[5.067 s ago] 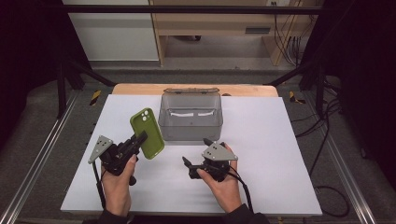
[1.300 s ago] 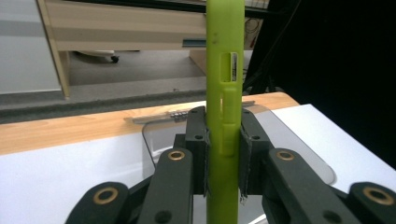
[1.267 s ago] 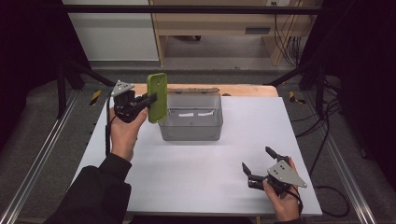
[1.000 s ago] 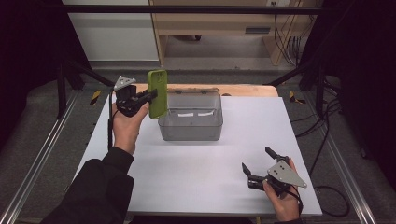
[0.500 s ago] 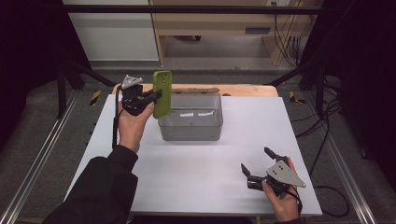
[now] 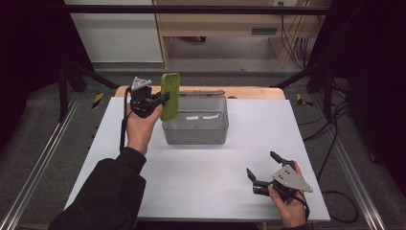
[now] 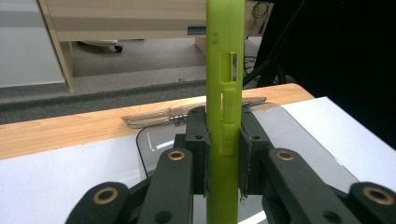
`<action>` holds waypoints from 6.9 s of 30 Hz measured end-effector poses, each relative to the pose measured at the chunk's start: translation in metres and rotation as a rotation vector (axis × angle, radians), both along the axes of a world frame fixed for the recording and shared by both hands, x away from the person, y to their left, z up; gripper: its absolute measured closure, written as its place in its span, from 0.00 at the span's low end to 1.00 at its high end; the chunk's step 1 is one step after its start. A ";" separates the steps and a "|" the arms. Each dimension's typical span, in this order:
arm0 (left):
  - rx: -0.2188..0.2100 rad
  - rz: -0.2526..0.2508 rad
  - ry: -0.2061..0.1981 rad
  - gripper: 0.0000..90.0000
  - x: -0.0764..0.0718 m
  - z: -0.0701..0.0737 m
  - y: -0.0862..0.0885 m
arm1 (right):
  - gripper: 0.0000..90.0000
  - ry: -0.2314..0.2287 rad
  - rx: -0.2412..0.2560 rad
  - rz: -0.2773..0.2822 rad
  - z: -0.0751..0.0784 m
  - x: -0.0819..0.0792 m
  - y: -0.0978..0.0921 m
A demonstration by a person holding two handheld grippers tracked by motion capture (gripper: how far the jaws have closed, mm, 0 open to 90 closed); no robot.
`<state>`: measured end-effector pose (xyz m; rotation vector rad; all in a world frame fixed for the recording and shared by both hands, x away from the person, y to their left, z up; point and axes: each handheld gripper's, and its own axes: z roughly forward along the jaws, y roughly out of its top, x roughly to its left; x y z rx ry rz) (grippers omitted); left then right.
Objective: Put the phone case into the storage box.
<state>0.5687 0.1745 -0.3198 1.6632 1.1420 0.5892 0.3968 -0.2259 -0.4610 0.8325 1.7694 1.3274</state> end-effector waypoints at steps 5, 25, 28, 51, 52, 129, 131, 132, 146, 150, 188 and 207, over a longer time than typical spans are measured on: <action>0.006 0.008 -0.010 0.86 0.002 -0.002 -0.003 | 0.05 -0.008 -0.004 0.003 0.001 -0.001 0.000; 0.033 0.012 -0.007 0.86 0.006 -0.008 -0.010 | 0.05 -0.027 0.013 0.013 -0.001 0.007 -0.001; 0.035 0.013 -0.006 0.86 0.006 -0.008 -0.010 | 0.05 -0.028 0.010 0.016 -0.001 0.006 0.000; 0.072 0.052 -0.005 0.86 0.006 -0.011 -0.012 | 0.05 -0.010 -0.001 0.025 -0.002 0.006 0.002; 0.072 0.053 -0.005 0.86 0.006 -0.012 -0.012 | 0.05 -0.009 -0.001 0.025 -0.003 0.006 0.003; 0.153 0.054 0.214 0.86 0.030 -0.070 -0.019 | 0.04 0.038 -0.030 0.038 -0.006 0.009 0.008; 0.156 0.051 0.216 0.86 0.030 -0.071 -0.019 | 0.04 0.040 -0.029 0.038 -0.006 0.009 0.008; 0.157 0.050 0.218 0.86 0.030 -0.071 -0.019 | 0.04 0.040 -0.030 0.039 -0.006 0.009 0.008; 0.143 0.044 0.252 0.86 0.034 -0.077 -0.017 | 0.04 0.043 -0.037 0.042 -0.006 0.008 0.009; 0.152 0.043 0.251 0.86 0.033 -0.077 -0.019 | 0.04 0.043 -0.035 0.042 -0.006 0.008 0.009; 0.142 0.096 0.269 0.84 0.032 -0.080 -0.018 | 0.04 0.058 -0.030 0.036 -0.006 0.008 0.008; 0.209 0.116 0.196 0.78 0.032 -0.081 -0.024 | 0.04 0.062 -0.031 0.038 -0.006 0.008 0.009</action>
